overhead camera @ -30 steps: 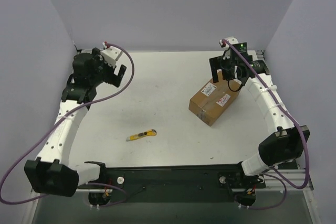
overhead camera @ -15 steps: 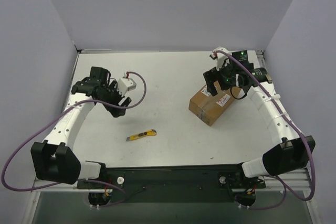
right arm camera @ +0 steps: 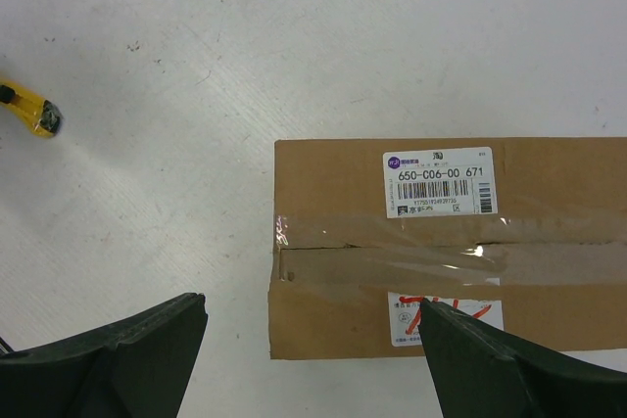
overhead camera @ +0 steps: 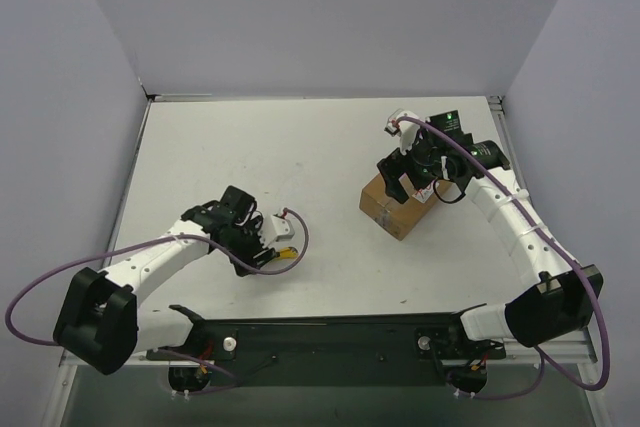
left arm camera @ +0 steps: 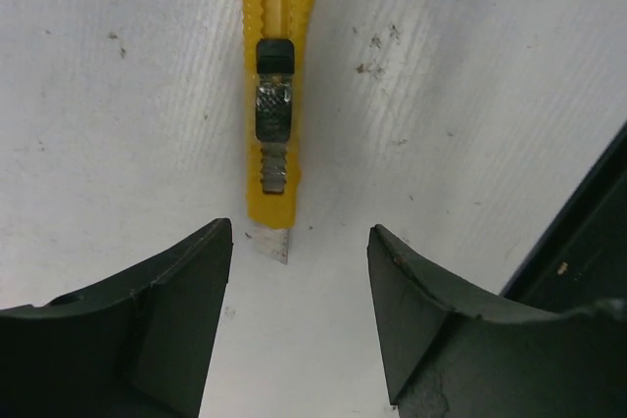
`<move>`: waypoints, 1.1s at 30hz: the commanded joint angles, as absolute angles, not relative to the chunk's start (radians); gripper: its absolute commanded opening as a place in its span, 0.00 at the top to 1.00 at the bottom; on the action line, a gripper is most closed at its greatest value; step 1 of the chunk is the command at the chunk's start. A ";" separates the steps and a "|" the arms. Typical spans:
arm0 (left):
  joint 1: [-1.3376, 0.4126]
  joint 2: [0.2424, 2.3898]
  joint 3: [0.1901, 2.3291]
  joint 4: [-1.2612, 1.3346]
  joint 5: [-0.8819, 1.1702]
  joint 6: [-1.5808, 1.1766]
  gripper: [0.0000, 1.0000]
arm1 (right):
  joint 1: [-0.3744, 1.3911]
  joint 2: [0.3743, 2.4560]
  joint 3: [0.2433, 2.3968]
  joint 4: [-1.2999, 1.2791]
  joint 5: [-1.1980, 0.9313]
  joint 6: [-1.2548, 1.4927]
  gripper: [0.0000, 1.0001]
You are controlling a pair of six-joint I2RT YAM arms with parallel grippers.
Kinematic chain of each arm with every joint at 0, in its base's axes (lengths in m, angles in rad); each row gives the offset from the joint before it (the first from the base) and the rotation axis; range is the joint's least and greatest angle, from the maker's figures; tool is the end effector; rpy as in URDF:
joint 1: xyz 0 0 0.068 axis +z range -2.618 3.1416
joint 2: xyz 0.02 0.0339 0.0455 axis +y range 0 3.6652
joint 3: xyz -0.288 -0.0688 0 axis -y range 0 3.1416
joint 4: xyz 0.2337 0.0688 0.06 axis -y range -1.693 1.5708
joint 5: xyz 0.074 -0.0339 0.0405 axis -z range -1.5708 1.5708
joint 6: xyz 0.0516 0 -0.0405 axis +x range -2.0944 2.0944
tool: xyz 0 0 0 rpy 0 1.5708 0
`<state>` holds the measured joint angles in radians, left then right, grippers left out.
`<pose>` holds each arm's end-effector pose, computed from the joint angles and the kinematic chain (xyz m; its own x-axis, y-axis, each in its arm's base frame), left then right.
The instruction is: Unpack the express box
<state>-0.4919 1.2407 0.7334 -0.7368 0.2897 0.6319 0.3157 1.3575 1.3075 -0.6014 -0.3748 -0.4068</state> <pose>0.1690 -0.1073 0.2079 -0.3585 0.8343 -0.4188 0.9235 0.3824 -0.0288 0.2722 0.1088 0.3692 -0.3055 -0.4871 -0.8182 -0.7475 0.6549 -0.1108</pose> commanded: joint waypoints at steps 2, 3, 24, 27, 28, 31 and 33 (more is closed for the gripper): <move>-0.540 1.279 0.733 -0.502 0.219 0.617 0.34 | 0.319 1.348 1.309 -0.606 -0.391 -0.422 0.05; -0.552 1.291 0.735 -0.493 0.219 0.614 0.35 | 0.321 1.345 1.305 -0.606 -0.390 -0.422 0.06; -0.621 1.419 0.646 -0.373 0.118 0.661 0.58 | 0.321 1.348 1.278 -0.591 -0.396 -0.423 0.06; -0.621 1.425 0.655 -0.409 0.153 0.673 0.93 | 0.321 1.356 1.285 -0.591 -0.405 -0.419 0.06; -0.620 1.422 0.655 -0.422 0.170 0.672 1.00 | 0.321 1.361 1.287 -0.591 -0.408 -0.417 0.07; -0.614 1.387 0.663 -0.436 0.196 0.654 1.00 | 0.325 1.385 1.313 -0.591 -0.426 -0.407 0.07; -0.607 1.338 0.676 -0.437 0.212 0.643 1.00 | 0.333 1.411 1.350 -0.592 -0.439 -0.390 0.07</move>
